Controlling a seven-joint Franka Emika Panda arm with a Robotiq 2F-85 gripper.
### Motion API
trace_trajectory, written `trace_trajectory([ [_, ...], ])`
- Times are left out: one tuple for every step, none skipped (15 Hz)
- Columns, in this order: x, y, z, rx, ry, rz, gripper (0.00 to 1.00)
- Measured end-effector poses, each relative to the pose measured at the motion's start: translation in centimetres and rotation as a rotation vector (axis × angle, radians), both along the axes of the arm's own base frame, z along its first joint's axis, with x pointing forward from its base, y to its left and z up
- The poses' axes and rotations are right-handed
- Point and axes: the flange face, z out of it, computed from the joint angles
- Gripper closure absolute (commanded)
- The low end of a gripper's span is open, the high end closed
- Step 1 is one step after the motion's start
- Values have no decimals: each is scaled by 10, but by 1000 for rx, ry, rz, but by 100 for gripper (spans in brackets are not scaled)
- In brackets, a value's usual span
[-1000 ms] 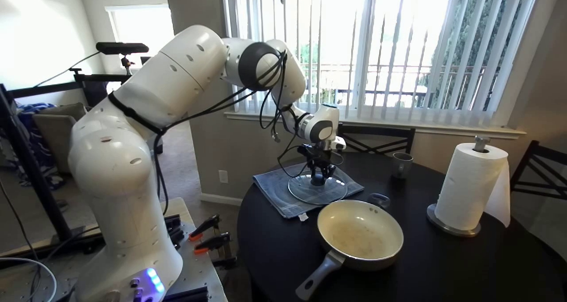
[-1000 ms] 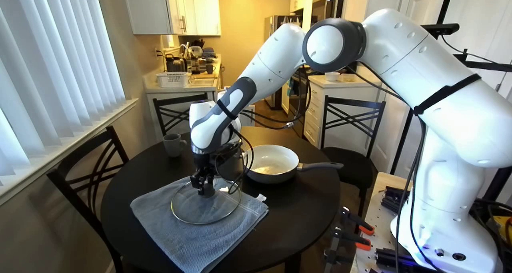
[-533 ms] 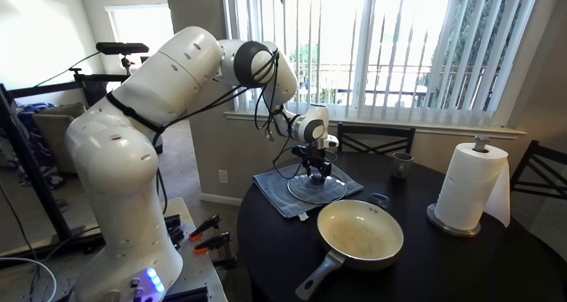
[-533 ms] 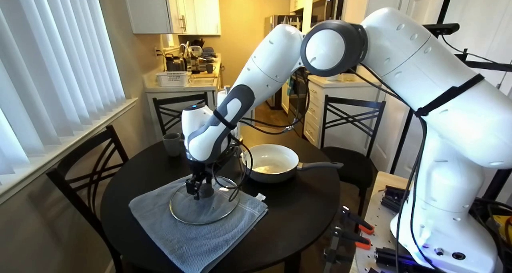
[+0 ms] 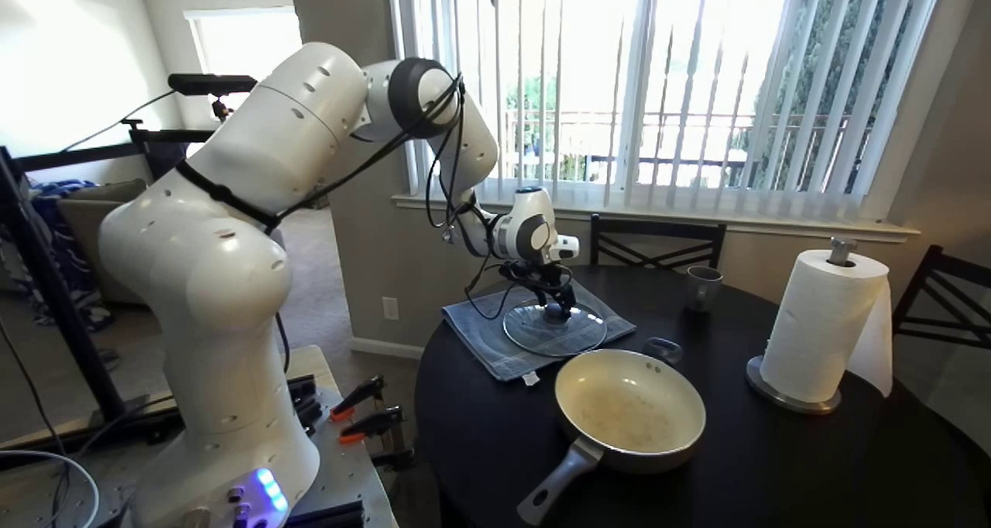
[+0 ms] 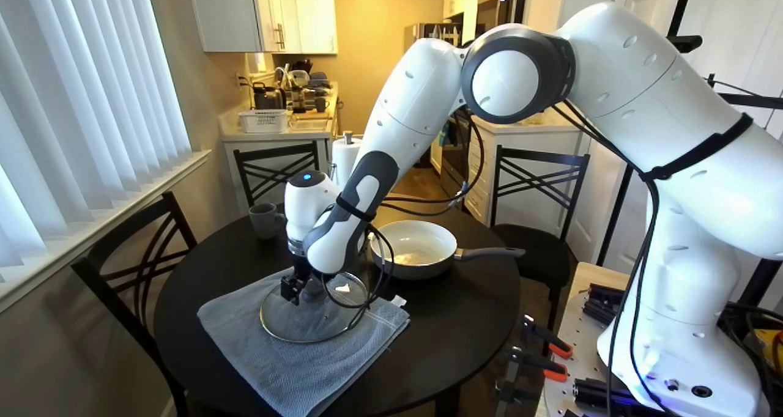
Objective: Remove the glass lid from the pan.
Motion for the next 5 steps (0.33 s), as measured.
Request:
trace_trajectory([
  [0, 2, -1, 1, 3, 2, 0],
  [0, 3, -1, 3, 2, 3, 0],
  [1, 2, -1, 4, 1, 2, 0],
  [1, 2, -1, 4, 1, 1, 0],
  [1, 1, -1, 4, 1, 0, 0],
])
